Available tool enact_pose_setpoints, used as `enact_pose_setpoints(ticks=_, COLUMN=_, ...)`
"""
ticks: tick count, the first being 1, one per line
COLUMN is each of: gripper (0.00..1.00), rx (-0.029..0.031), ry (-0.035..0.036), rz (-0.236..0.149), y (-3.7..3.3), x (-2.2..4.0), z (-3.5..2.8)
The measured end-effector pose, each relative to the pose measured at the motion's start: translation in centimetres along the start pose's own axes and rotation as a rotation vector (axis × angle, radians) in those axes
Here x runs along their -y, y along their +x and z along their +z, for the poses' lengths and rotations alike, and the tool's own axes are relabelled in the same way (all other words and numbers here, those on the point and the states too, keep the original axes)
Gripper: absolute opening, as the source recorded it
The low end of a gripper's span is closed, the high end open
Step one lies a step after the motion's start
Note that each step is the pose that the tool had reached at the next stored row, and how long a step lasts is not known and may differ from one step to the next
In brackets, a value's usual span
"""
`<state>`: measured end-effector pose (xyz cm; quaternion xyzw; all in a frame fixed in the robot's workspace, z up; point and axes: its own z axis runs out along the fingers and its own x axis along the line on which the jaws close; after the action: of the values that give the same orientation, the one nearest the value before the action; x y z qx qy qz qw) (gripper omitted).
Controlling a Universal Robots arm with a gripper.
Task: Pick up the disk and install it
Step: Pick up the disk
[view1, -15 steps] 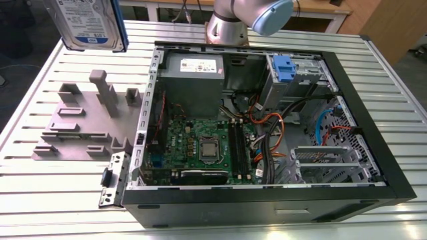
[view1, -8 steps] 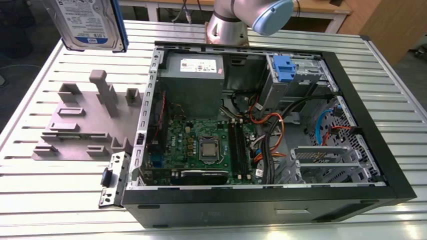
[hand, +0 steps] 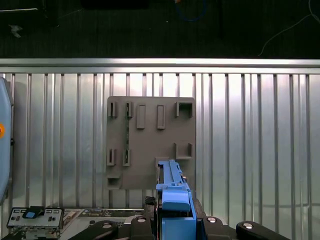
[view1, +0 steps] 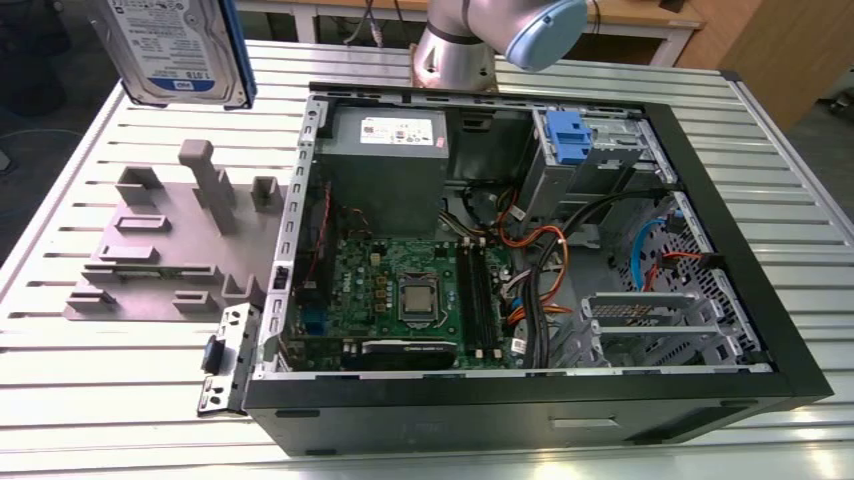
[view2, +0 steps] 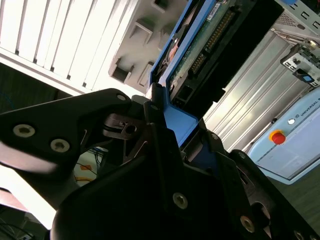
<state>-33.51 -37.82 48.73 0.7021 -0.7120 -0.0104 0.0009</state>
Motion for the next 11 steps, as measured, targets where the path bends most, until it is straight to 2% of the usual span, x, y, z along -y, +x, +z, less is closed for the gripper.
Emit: enact_pose_setpoints(ticks=11, gripper=0.37, rx=0.0001, ry=0.0001, rz=0.000, y=0.15, x=0.38, z=0.02)
